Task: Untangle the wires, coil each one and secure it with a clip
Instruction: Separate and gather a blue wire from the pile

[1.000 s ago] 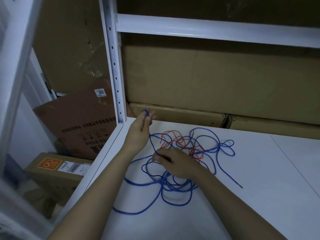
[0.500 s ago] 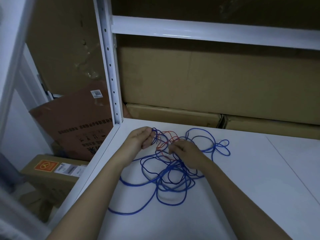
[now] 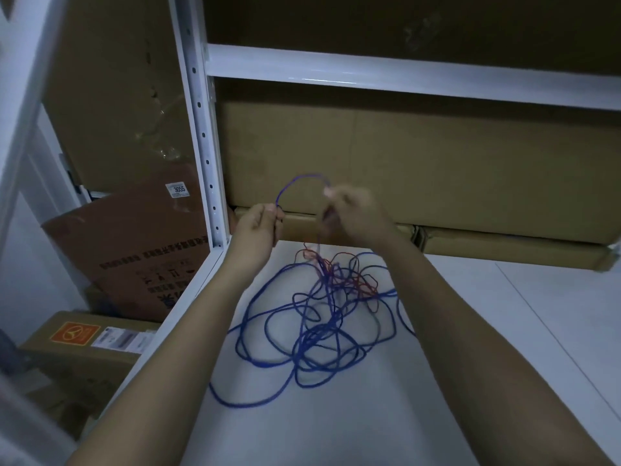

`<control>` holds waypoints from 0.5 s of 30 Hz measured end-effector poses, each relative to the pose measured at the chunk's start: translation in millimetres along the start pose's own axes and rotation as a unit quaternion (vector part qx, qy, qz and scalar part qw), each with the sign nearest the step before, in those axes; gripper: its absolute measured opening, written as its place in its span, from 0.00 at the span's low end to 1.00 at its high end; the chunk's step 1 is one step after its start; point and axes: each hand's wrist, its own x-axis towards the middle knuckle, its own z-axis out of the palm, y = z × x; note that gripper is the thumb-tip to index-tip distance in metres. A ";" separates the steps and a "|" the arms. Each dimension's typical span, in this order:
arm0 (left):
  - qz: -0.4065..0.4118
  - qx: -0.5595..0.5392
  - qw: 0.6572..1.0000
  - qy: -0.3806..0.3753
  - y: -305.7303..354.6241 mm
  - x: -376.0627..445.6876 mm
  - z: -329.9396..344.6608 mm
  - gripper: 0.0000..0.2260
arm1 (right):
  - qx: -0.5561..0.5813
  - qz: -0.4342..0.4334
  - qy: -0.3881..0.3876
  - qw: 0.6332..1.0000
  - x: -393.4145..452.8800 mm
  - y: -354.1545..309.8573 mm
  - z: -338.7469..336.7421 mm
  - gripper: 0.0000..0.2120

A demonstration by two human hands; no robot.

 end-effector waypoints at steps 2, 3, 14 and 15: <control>0.014 0.003 1.000 0.007 4.6 2.6 2.6 0.16 | 0.150 -0.009 0.088 0.985 8.9 -12.5 -6.7 0.15; 0.020 0.006 1.000 0.006 7.2 3.2 4.8 0.15 | 0.152 -0.008 0.084 0.985 12.0 -12.2 -8.1 0.15; 0.021 -0.004 1.000 -0.012 13.0 -1.3 4.9 0.14 | -0.076 -0.074 0.111 0.988 1.4 19.2 -14.6 0.11; 0.016 -0.022 1.000 -0.015 12.6 -3.6 4.4 0.14 | -0.116 -0.076 0.099 0.985 -5.4 27.6 -12.5 0.10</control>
